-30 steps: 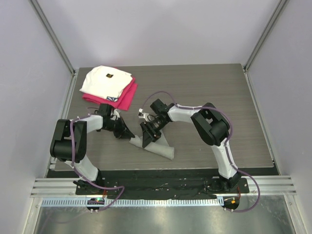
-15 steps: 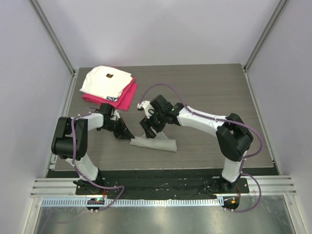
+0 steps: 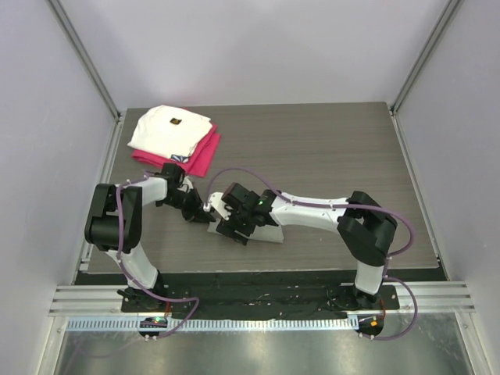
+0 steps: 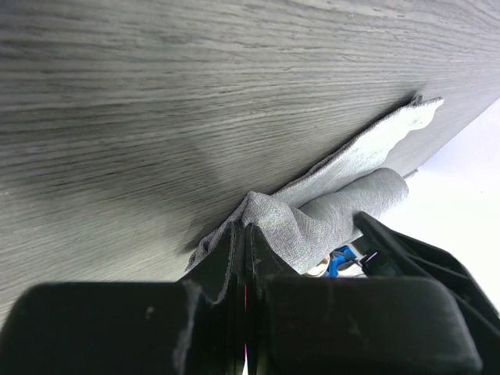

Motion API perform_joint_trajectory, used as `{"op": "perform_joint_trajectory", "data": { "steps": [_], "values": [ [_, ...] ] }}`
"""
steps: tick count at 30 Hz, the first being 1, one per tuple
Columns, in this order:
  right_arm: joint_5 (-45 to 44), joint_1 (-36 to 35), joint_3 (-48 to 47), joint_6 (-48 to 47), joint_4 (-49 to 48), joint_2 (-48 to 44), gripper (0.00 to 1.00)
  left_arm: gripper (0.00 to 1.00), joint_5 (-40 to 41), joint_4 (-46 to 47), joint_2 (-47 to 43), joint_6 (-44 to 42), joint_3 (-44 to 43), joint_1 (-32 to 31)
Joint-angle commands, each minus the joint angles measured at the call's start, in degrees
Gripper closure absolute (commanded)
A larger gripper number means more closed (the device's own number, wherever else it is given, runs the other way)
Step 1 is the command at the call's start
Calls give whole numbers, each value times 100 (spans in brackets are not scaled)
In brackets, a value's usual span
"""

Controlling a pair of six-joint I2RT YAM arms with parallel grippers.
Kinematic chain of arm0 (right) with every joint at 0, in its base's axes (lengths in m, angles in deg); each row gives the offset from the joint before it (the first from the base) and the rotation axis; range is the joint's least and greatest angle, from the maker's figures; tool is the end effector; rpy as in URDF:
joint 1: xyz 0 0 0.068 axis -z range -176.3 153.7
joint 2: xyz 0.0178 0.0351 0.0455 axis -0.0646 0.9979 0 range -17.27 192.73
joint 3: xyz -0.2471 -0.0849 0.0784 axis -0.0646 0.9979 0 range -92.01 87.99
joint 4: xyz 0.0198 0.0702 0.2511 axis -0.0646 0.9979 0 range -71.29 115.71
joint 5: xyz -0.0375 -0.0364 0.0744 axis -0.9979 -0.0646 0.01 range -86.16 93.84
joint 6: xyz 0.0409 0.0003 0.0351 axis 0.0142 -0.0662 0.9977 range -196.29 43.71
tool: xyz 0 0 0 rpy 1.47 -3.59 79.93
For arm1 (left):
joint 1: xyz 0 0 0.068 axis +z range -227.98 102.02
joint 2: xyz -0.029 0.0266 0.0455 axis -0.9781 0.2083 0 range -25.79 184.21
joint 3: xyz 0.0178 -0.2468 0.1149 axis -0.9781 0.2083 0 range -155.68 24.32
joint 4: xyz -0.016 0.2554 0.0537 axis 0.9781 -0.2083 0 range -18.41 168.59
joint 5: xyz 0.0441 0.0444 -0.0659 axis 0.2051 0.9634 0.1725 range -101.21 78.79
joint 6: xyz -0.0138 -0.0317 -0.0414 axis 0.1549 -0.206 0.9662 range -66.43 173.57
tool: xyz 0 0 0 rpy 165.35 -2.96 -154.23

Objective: Fold the napkin, place the utensils inside, and roll it up
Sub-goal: Roll the napkin with the utensil

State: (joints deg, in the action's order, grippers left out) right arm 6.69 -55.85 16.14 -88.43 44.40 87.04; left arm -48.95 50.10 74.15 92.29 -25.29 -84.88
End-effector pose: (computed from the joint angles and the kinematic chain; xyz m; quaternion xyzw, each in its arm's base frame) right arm 0.1921 0.3303 0.1953 -0.5685 0.7753 0.1321 0.2415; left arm 0.2832 -0.0562 0.1230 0.2279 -0.9143 0.3324 0.0399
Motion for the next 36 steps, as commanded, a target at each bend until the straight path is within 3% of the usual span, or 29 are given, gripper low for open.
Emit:
{"op": "perform_joint_trajectory", "data": {
  "steps": [1,5,7,11,16,20,24,31,36],
  "values": [
    [-145,-92,93,-113,-64,124,27,100,144,-236,52,-110,-207,-22],
    [-171,-92,137,-113,-117,317,29,100,100,-253,96,-137,-269,-22],
    [-23,-74,128,-87,-117,405,30,94,74,-262,105,-154,-313,-22],
    [338,83,145,80,-100,607,31,67,117,-341,43,-242,-532,-22],
    [558,233,181,273,-65,792,34,46,363,-710,-167,-470,-918,-22],
    [576,339,102,309,155,994,39,43,478,-869,-326,-646,-937,-14],
    [943,418,-161,239,515,1188,59,41,425,-772,-580,-769,-700,-14],
    [2769,874,-944,396,1737,1539,67,30,583,-553,-1301,-840,-155,-14],
    [3783,1191,-1383,625,2140,1803,68,29,741,-290,-1889,-717,231,-14]
  ]
}}
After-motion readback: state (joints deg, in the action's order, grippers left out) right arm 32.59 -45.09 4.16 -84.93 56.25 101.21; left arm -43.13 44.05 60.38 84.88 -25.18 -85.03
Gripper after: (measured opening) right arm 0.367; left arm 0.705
